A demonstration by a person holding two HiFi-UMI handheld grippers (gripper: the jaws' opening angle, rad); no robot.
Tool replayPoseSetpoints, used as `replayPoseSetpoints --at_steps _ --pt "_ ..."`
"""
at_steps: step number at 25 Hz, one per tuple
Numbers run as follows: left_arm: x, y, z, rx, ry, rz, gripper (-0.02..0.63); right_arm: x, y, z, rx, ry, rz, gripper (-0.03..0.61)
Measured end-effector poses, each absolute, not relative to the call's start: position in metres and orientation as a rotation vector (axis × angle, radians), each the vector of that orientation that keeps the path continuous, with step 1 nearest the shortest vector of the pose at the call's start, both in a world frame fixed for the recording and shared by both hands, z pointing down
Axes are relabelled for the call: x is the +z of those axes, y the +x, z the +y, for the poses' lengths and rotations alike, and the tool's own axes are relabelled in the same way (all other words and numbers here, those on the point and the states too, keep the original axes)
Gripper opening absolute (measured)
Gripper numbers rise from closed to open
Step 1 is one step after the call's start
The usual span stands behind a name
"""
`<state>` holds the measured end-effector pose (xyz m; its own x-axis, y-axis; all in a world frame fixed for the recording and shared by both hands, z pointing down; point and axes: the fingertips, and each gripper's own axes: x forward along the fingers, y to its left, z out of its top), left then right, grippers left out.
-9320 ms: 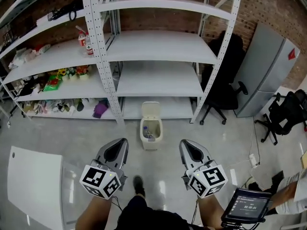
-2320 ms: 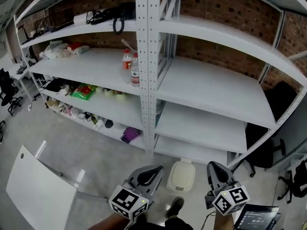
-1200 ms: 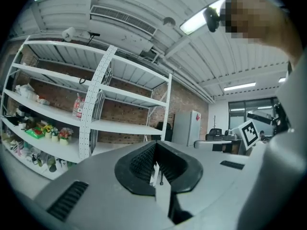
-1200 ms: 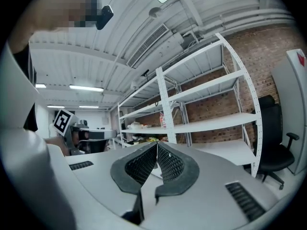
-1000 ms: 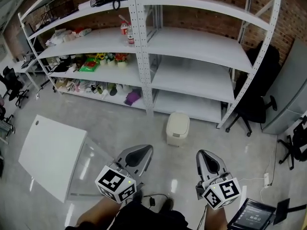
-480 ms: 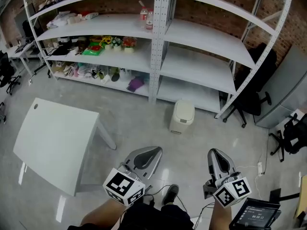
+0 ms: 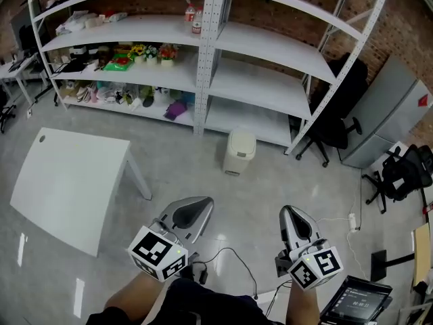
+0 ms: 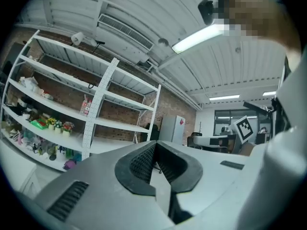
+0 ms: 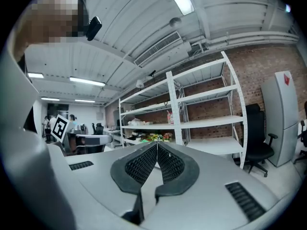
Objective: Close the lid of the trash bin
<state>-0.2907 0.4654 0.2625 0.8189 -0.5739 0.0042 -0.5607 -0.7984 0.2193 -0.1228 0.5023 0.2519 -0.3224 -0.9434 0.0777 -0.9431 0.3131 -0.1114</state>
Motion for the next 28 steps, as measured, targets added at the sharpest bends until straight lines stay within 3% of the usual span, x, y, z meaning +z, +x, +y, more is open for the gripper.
replayPoseSetpoints --at_steps 14,28 --pt "0.251 -0.214 0.627 -0.023 2.741 -0.980 -0.009 0.258 -0.044 0.669 -0.176 -1.767 2.564 0.008" --pt "0.233 -0.270 0.679 -0.081 2.828 -0.917 -0.009 0.230 -0.110 0.708 -0.109 -1.830 2.530 0.008"
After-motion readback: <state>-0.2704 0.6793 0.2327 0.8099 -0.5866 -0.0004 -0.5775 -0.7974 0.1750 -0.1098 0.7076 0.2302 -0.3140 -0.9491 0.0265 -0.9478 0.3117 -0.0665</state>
